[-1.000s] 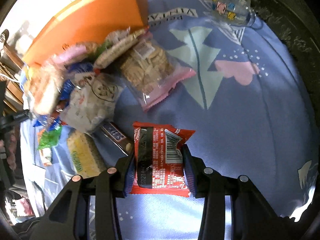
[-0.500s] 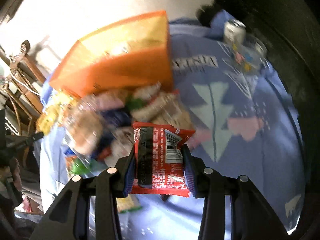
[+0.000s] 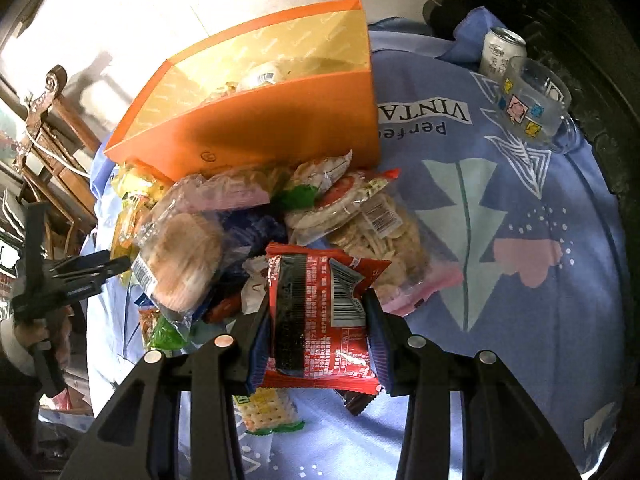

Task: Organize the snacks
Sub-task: 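Lift both held snacks over the orange box and open both tools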

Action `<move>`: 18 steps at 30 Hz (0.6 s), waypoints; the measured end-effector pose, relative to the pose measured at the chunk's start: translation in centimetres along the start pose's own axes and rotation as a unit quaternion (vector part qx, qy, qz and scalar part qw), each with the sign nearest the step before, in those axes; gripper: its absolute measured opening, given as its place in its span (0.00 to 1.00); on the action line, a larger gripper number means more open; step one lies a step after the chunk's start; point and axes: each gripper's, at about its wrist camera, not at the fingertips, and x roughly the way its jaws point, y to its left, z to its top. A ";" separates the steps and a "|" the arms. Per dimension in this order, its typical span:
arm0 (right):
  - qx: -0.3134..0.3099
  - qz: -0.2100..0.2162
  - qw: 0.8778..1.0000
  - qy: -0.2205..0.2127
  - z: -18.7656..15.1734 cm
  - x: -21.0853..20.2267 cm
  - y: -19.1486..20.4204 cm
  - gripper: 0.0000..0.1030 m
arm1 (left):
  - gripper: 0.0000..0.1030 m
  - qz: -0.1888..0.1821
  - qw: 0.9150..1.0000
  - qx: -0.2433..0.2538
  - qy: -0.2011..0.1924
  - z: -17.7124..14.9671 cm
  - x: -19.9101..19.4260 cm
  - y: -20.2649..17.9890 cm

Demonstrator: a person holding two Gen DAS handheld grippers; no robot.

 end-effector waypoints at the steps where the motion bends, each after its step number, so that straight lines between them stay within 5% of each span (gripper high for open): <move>1: 0.000 -0.001 1.000 -0.001 0.0 -0.1 0.0 0.42 | 0.58 0.005 1.000 -0.002 -0.002 0.5 0.5 0.2; 2: 0.000 -0.001 1.000 0.000 0.0 -0.1 0.0 0.42 | 0.55 0.008 1.000 -0.003 -0.002 0.8 0.9 0.3; 3: -0.001 -0.001 1.000 0.001 0.0 -0.1 -0.1 0.42 | 0.41 0.010 1.000 -0.005 0.002 1.1 1.3 0.6; 9: -0.003 0.004 1.000 -0.003 0.1 -0.3 0.5 0.42 | 0.33 0.031 0.999 0.010 0.004 1.3 2.6 0.7; 12: -0.012 0.012 1.000 -0.014 0.5 -1.1 1.1 0.42 | 0.33 -0.022 0.999 -0.025 -0.011 0.8 0.1 1.1; 18: -0.025 0.033 0.998 -0.051 2.4 -3.9 2.0 0.42 | 0.33 -0.036 0.997 0.011 -0.075 0.6 -8.2 -0.5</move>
